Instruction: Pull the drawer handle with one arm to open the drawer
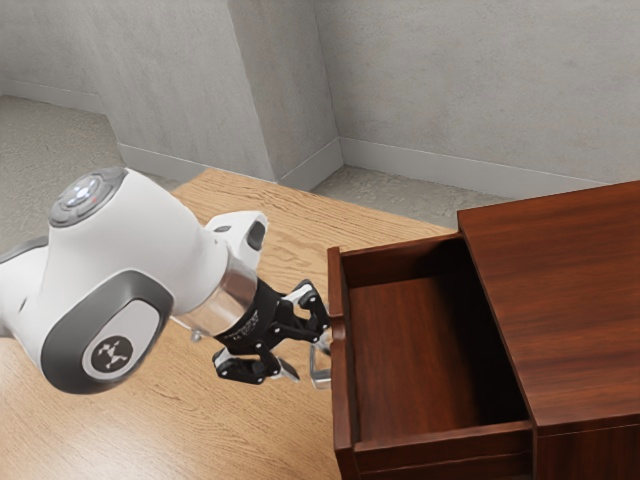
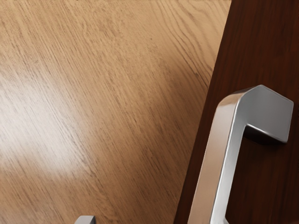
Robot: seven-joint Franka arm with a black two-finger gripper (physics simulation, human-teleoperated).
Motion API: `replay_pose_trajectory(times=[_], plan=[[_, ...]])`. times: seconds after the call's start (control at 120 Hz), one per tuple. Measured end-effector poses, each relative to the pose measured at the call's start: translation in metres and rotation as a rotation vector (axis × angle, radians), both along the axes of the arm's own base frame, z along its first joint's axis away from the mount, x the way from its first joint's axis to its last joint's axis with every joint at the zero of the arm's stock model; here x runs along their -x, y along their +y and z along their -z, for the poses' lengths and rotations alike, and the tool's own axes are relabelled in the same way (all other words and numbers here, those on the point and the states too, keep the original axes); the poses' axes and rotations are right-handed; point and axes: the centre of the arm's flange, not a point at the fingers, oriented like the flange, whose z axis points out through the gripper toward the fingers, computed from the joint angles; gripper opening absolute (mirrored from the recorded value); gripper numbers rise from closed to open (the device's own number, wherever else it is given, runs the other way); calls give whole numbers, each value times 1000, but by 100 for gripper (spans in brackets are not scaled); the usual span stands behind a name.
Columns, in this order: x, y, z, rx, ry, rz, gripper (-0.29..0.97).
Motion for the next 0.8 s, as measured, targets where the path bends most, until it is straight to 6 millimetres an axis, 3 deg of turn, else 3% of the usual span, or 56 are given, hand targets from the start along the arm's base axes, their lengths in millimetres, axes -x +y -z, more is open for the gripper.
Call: replay_pose_trajectory(times=[0.8], plan=[[23, 15, -5, 8, -17, -14, 26]])
